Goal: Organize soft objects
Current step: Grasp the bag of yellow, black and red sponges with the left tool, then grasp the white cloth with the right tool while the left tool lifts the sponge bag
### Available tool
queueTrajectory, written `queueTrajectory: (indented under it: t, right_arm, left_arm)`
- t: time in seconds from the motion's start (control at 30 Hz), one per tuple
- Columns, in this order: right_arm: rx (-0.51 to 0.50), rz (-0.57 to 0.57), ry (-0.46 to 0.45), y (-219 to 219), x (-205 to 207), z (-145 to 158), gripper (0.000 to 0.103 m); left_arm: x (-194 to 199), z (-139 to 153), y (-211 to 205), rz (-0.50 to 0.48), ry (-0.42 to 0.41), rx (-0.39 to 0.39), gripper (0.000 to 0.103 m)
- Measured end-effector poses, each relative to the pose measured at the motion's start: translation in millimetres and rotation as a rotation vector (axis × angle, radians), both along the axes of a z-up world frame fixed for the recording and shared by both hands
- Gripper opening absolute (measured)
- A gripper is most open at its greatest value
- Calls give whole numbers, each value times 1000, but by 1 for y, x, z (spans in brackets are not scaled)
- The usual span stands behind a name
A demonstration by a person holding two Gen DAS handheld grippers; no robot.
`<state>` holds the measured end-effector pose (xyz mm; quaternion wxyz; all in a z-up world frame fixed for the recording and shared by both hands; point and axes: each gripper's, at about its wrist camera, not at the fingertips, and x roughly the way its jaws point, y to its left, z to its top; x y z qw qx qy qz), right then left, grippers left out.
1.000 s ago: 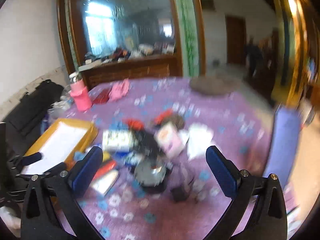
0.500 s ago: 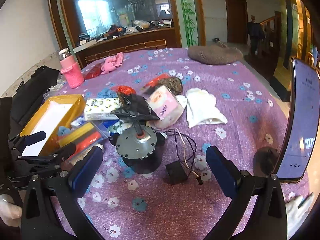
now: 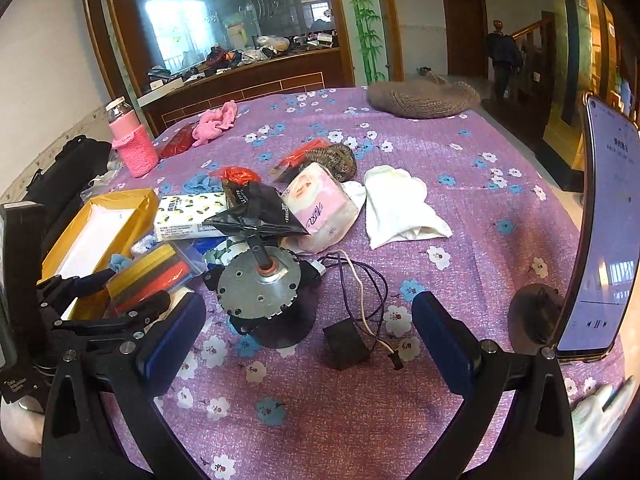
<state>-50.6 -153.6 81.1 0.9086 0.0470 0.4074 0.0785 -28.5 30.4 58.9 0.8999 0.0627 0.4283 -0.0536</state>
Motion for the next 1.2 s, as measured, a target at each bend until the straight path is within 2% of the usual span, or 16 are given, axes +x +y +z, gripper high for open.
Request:
queueTrajectory:
  t: [0.13, 0.17, 0.3, 0.53, 0.67, 0.77, 0.83, 0.93, 0.97, 1.0, 1.07, 1.2]
  right_arm:
    - [4, 0, 8, 1, 2, -2, 103]
    - [8, 0, 11, 1, 2, -2, 103]
    - [8, -5, 15, 0, 2, -4, 103]
    - [29, -18, 19, -6, 1, -3, 103]
    - [49, -21, 24, -10, 1, -4, 103]
    - [85, -20, 31, -14, 1, -2, 103]
    - [127, -16, 34, -19, 1, 3, 103]
    - [209, -14, 44, -30, 5, 11, 103]
    - [249, -16, 53, -35, 8, 14, 103]
    - [280, -19, 61, -39, 11, 18, 103]
    - [338, -25, 74, -47, 17, 25, 103]
    - [355, -32, 118, -50, 35, 36, 103]
  left_arm:
    - [-1, 1, 2, -5, -11, -14, 70]
    - [-3, 2, 2, -7, -16, -18, 64]
    - [-4, 6, 7, -14, -17, -59, 64]
    - [-2, 5, 22, 1, 14, -139, 70]
    - [1, 6, 20, 1, 17, -136, 73]
    - [4, 5, 15, -7, 24, -141, 81]
    - [7, 5, 11, -8, 21, -134, 82]
    - [8, 5, 6, -17, 14, -106, 75]
    - [7, 6, 5, -21, 9, -101, 62]
    - [6, 7, 5, -26, 5, -100, 59]
    - [3, 10, 10, -26, 2, -147, 57]
    - [-1, 12, 30, -3, 21, -264, 57]
